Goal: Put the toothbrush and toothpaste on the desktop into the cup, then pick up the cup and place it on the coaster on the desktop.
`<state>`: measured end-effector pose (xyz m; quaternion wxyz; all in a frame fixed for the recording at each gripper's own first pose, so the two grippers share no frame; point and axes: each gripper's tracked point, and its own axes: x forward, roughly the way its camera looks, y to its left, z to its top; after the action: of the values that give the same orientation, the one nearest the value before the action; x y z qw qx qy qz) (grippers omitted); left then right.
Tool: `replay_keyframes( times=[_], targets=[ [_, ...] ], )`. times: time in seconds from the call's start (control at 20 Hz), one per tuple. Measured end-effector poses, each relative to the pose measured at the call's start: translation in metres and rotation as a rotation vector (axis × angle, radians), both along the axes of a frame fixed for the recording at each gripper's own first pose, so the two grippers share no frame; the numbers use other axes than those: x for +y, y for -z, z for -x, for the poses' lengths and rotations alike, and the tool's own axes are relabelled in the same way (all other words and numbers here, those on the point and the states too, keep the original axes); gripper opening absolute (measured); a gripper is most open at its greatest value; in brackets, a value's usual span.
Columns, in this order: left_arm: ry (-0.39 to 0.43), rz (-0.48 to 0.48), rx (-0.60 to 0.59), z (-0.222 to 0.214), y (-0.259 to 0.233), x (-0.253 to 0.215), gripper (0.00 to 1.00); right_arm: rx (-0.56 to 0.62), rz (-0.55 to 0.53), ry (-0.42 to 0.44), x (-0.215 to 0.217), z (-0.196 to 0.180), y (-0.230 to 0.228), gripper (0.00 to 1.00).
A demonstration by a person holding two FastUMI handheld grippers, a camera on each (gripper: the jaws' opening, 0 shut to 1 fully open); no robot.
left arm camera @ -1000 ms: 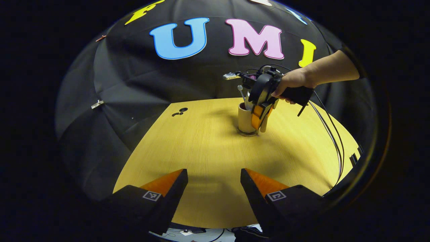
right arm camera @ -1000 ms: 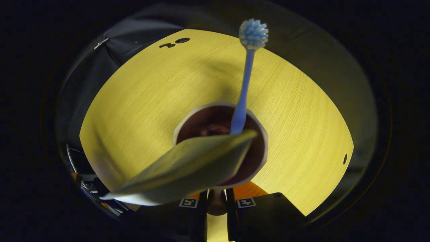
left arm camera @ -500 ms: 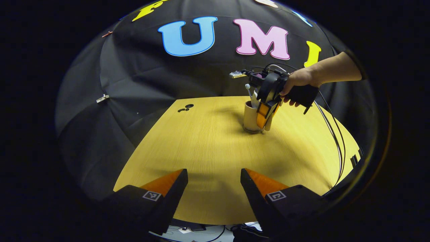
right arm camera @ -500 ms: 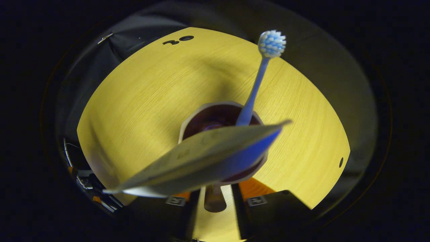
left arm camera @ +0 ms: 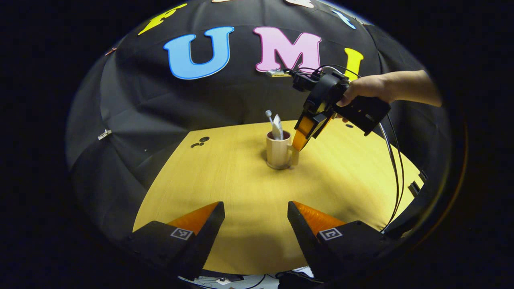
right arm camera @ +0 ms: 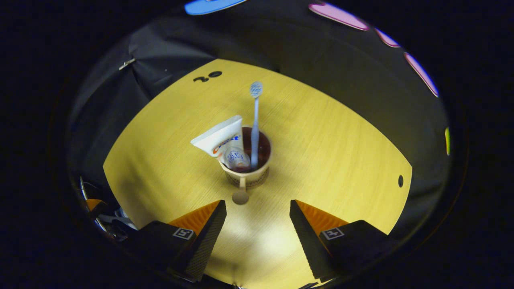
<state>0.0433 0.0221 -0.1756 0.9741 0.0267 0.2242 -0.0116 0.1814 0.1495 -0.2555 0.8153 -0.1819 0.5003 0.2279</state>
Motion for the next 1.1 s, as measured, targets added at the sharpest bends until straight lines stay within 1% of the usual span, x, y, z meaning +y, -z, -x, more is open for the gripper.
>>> replay_keyframes(
  times=[0.15, 0.25, 0.35, 0.55, 0.7, 0.75, 0.85, 0.9, 1.0, 1.1],
  targets=[
    [0.027, -0.04, -0.04, -0.006, -0.019, -0.019, 0.98, -0.144, -0.068, 0.043, -0.025, 0.003, -0.048, 0.98],
    [0.03, -0.06, -0.059, -0.007, -0.031, -0.029, 0.98, -0.245, -0.124, 0.09, -0.042, 0.011, -0.083, 0.98],
    [0.041, -0.035, -0.091, -0.009, -0.049, -0.044, 1.0, -0.345, -0.176, 0.135, -0.06, 0.021, -0.118, 0.98],
    [0.048, 0.034, -0.199, -0.017, -0.104, -0.068, 1.0, -0.564, -0.24, 0.189, -0.1, 0.046, -0.19, 0.98],
    [0.051, 0.02, -0.311, -0.023, -0.153, -0.066, 0.99, -0.72, -0.27, 0.25, -0.134, 0.063, -0.23, 0.98],
    [0.051, 0.009, -0.352, -0.023, -0.17, -0.066, 0.99, -0.77, -0.301, 0.28, -0.14, 0.077, -0.236, 0.98],
    [0.049, -0.011, -0.431, -0.018, -0.203, -0.069, 0.99, -0.848, -0.364, 0.33, -0.156, 0.094, -0.252, 0.98],
    [0.055, -0.013, -0.477, -0.014, -0.22, -0.073, 0.99, -0.89, -0.376, 0.348, -0.169, 0.098, -0.258, 0.98],
    [0.062, -0.007, -0.549, -0.003, -0.247, -0.086, 0.99, -0.954, -0.364, 0.387, -0.193, 0.115, -0.271, 0.97],
    [0.082, 0.023, -0.589, 0.009, -0.262, -0.103, 0.99, -0.991, -0.391, 0.414, -0.203, 0.132, -0.28, 0.98]
  ],
)
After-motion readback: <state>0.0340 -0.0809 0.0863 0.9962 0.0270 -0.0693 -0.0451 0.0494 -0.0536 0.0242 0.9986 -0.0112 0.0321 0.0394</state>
